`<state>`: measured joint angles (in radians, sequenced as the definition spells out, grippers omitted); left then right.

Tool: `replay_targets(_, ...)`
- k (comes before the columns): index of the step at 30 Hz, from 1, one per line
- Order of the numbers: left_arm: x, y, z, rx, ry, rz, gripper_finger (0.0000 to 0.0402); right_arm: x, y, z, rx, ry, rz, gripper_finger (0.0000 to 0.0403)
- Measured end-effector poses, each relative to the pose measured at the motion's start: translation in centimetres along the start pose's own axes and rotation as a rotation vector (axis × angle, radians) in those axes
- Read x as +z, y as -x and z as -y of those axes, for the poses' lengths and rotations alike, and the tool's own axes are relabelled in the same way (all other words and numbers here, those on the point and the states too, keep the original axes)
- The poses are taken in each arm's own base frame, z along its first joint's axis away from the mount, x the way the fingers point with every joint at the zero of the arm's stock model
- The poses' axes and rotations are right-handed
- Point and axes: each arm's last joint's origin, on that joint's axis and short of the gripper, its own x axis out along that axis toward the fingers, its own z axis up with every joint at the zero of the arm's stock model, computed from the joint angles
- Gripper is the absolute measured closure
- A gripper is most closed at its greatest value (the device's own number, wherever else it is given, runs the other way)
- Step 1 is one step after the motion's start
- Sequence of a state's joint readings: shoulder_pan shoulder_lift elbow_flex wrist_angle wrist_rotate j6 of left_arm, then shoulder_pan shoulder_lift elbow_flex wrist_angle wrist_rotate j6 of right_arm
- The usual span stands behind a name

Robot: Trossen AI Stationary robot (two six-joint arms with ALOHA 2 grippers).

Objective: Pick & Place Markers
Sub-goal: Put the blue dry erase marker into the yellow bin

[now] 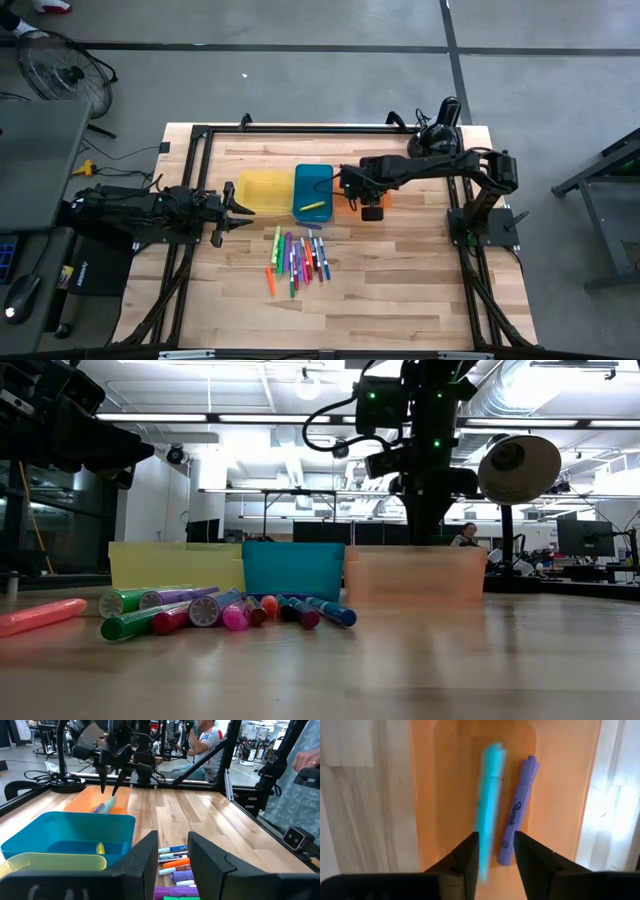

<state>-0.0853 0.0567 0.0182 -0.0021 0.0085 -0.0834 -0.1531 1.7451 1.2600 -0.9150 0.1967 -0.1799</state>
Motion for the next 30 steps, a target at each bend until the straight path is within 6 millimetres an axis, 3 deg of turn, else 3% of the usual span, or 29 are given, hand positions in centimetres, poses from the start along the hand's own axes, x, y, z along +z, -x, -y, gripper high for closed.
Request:
replay_targets(6, 0.0, 0.0, 0.0, 0.000, 0.000, 0.000, 0.0298, 0.1, 0.1, -0.3, -0.023, 0.012, 0.002, 0.0241)
replay_targets(10, 0.0, 0.0, 0.0, 0.000, 0.000, 0.000, 0.0298, 1.2, 1.8, -1.0, -0.130, 0.008, 0.032, 0.0217)
replay_targets(15, 0.0, 0.0, 0.0, 0.000, 0.000, 0.000, 0.0298, 2.8, 4.5, -1.9, -0.124, -0.199, 0.087, 0.0211)
replay_targets(19, 0.0, 0.0, 0.0, 0.000, 0.000, 0.000, 0.0298, 3.8, 5.7, -3.0, -0.001, -0.410, 0.069, 0.0210)
replay_targets(30, 0.0, 0.0, 0.0, 0.000, 0.000, 0.000, 0.0298, 6.8, 3.9, -7.9, 0.270, -0.681, -0.065, 0.0210)
